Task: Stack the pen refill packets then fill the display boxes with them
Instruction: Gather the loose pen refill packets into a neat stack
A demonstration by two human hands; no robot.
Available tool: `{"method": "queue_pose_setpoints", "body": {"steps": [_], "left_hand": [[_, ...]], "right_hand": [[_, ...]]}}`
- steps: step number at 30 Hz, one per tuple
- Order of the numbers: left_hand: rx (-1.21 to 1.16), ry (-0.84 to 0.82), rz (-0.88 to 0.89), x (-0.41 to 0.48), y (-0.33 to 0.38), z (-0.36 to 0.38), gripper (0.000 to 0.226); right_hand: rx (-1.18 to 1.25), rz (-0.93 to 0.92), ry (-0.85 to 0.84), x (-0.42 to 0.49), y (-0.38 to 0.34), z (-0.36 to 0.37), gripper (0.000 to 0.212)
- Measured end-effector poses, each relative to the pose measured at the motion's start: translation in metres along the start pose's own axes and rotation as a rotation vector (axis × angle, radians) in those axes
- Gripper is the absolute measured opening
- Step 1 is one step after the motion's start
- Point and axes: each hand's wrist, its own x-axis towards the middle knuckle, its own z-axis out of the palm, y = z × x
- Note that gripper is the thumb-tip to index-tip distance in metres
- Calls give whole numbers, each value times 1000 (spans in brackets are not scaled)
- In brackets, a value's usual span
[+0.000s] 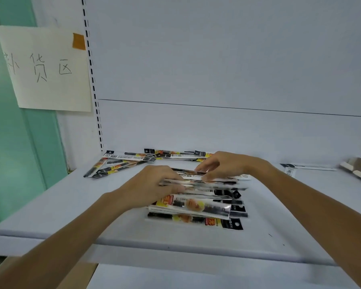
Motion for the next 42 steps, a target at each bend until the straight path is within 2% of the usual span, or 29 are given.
{"method": "queue_pose_setpoints", "body": {"steps": [4,8,11,14,17,19,21,23,24,27,30,32,34,36,37,40,42], "left_hand": [[71,110,-37,3,-1,-1,36],[302,202,-60,7,6,0,50],[363,234,-75,7,7,1,56],[492,243,-15,4,7,1,43],[513,273,25,4,11,1,35],[511,221,47,5,16,4,42],[552,146,86,5,22,9,63],[458,184,87,6,21,9,78],[361,238,32,8,15,6,80],[5,382,-253,12,-12,-7,75],[-192,215,-465,5,-40,-14,55],[-235,120,-558,16,-72,-13,49],[-312,95,-628,28,-104,-10,50],[-450,149,-638,32,-88,-13,53],[-512,172,-635,39,-70,-10,54],[-596,154,-635,47,-47,5,73],[-608,142,-624,48,-47,14,77]], "right_hand": [[18,-10,21,0,-9,1,30],[27,-1,38,-1,-15,6,31],[-22,19,45,-5,-16,6,31],[-30,55,55,-6,-11,4,29],[29,59,127,-8,-7,5,25],[120,53,203,-10,-7,8,37],[192,48,261,-13,-8,11,46],[222,79,331,-17,-10,14,47],[237,116,389,-19,-8,15,47],[363,277,569,-25,4,22,54],[589,392,632,-31,23,32,54],[712,422,715,-38,31,33,52],[899,420,775,-45,35,34,45],[1048,380,778,-47,35,38,36],[1068,370,755,-47,33,41,39],[1016,383,637,-34,19,50,55],[912,405,577,-28,11,55,45]]}}
